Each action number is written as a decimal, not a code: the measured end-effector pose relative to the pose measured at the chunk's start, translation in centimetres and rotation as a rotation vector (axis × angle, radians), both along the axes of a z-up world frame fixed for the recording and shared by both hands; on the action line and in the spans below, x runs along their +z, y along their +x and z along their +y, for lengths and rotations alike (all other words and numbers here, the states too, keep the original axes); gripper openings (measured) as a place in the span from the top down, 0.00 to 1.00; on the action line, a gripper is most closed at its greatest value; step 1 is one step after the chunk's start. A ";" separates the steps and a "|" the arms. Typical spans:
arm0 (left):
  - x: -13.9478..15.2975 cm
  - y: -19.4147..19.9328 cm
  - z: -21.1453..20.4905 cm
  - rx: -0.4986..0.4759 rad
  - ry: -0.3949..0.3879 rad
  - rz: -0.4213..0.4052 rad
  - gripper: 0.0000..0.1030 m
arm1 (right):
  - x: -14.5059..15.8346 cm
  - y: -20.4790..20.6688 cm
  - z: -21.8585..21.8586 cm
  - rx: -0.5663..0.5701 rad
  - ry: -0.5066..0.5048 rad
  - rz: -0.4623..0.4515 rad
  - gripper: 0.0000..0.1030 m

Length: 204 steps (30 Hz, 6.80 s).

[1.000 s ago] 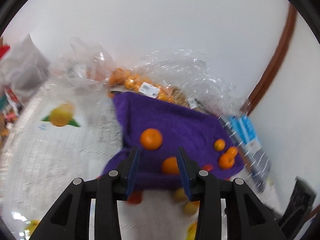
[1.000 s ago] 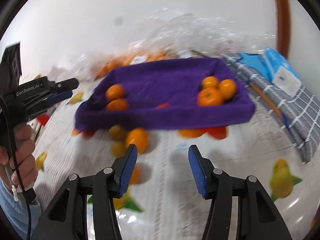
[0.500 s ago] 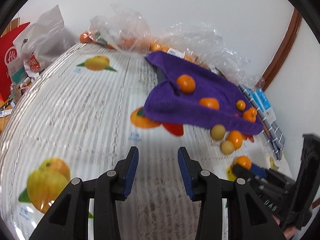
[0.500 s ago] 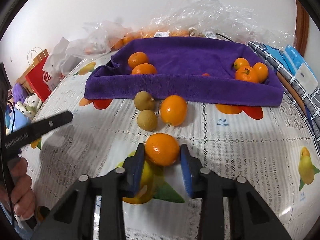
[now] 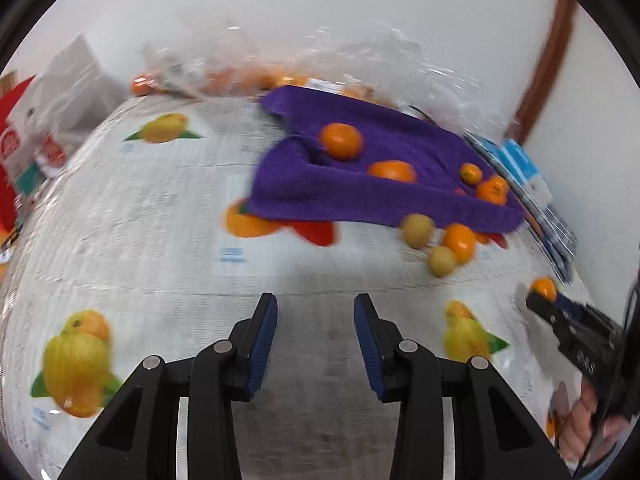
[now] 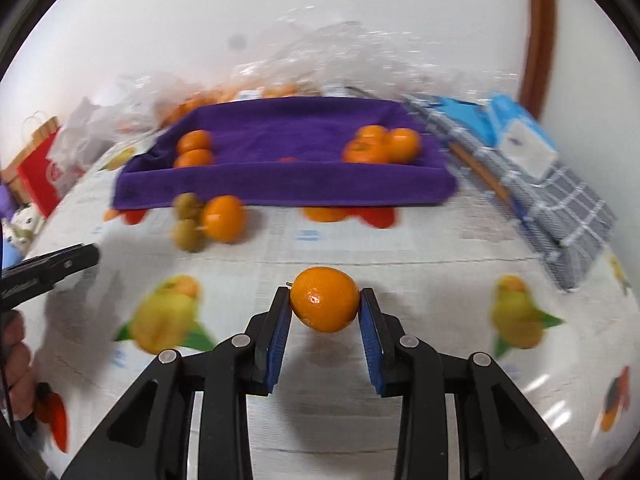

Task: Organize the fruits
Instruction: 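Grasp an orange with the right tool while the left tool grasps a yellow-green fruit, then carry both held fruits over the purple towel and lower them inside, then open both tools and withdraw them from the towel, then grasp an orange with the right tool while the left tool grasps a yellow-green fruit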

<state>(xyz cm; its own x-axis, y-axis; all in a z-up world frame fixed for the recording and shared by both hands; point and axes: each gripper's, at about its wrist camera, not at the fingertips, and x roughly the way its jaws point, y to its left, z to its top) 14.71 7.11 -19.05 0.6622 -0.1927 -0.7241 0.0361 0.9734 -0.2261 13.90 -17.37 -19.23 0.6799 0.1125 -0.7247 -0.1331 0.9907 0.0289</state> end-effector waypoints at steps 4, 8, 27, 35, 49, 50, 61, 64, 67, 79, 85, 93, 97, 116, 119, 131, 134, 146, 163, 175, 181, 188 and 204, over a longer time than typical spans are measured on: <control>0.6 0.8 -3.2 -0.050 0.035 -0.018 0.64 | -0.1 0.0 -3.4 -0.072 -0.011 -0.019 0.67; 1.2 2.2 -5.8 -0.088 0.047 -0.025 0.64 | -0.1 -0.3 -5.8 -0.111 0.008 -0.030 0.67; -0.4 7.6 -6.4 -0.010 -0.102 0.000 0.73 | -0.4 -0.3 -7.7 -0.169 0.086 -0.005 0.67; 0.6 6.0 -5.0 -0.002 -0.156 -0.092 0.73 | -0.4 -0.5 -7.6 -0.171 0.088 -0.013 0.67; 2.1 4.7 -4.6 0.018 -0.139 -0.179 0.73 | 0.0 -1.1 -8.1 -0.184 0.114 -0.048 0.67; 2.1 4.7 -4.7 0.014 -0.136 -0.181 0.73 | 0.0 -1.2 -8.2 -0.183 0.130 -0.053 0.67; 3.5 3.5 -5.2 -0.003 -0.111 -0.262 0.73 | 1.7 -1.6 -8.3 -0.188 0.161 -0.091 0.67; 4.0 3.5 -4.9 0.013 -0.110 -0.264 0.73 | 3.2 -1.3 -7.7 -0.166 0.191 -0.099 0.67; 4.6 3.5 -4.5 0.038 -0.095 -0.258 0.73 | 5.1 -1.1 -6.6 -0.153 0.150 -0.135 0.67; 9.9 5.5 -1.2 0.083 -0.032 -0.307 0.73 | 9.9 4.5 -3.2 -0.125 0.150 -0.222 0.67; 9.5 8.8 0.4 0.146 -0.041 -0.297 0.73 | 10.8 8.8 -0.9 -0.098 0.189 -0.232 0.67; 5.3 10.7 1.3 0.164 -0.038 -0.227 0.73 | 8.2 12.3 0.8 -0.064 0.167 -0.252 0.67; 4.4 11.2 2.0 0.166 -0.092 -0.199 0.73 | 6.3 13.3 -1.0 -0.085 0.240 -0.240 0.67; 2.2 12.3 1.3 0.035 -0.281 -0.129 0.73 | 2.2 16.1 -1.5 -0.113 0.193 -0.087 0.67; 1.7 12.8 1.1 0.037 -0.296 -0.099 0.73 | 1.5 16.3 -1.5 -0.113 0.203 -0.058 0.67; 1.8 13.2 0.2 0.012 -0.250 -0.088 0.73 | 1.6 15.6 -1.5 -0.142 0.172 -0.066 0.59; 1.8 13.2 0.0 0.007 -0.236 -0.085 0.73 | 2.4 14.8 -1.8 -0.159 0.181 -0.080 0.52; 3.9 11.4 2.9 0.067 -0.301 -0.106 0.58 | 3.7 6.9 1.7 -0.072 0.196 -0.002 0.57; 2.3 3.6 5.8 0.127 -0.094 -0.098 0.58 | 0.5 7.5 6.8 0.022 0.265 0.124 0.67; 1.8 3.6 5.8 0.119 -0.071 -0.116 0.58 | -0.4 8.1 5.7 0.000 0.333 0.163 0.69; 1.4 3.9 3.2 -0.032 -0.104 -0.068 0.58 | 2.0 5.7 1.9 -0.056 0.328 0.079 0.69; 1.4 3.6 -3.4 -0.204 -0.170 0.001 0.59 | 1.6 2.7 -3.7 -0.157 0.306 0.063 0.69; -0.3 4.7 -6.2 -0.166 -0.181 -0.012 0.77 | 0.9 -0.9 -6.2 -0.180 0.254 0.019 0.69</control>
